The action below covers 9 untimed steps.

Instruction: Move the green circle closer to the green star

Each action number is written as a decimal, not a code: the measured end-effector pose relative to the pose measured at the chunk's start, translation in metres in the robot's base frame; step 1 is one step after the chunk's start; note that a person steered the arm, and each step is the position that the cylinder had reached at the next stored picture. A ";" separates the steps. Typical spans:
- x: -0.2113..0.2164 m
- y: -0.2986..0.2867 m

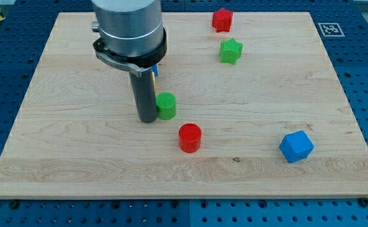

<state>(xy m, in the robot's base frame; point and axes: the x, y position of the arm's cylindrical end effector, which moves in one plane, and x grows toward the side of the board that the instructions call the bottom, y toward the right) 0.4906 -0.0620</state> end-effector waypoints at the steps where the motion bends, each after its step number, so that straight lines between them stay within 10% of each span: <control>1: 0.000 0.035; 9: -0.083 0.065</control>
<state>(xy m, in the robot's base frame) 0.4073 0.0027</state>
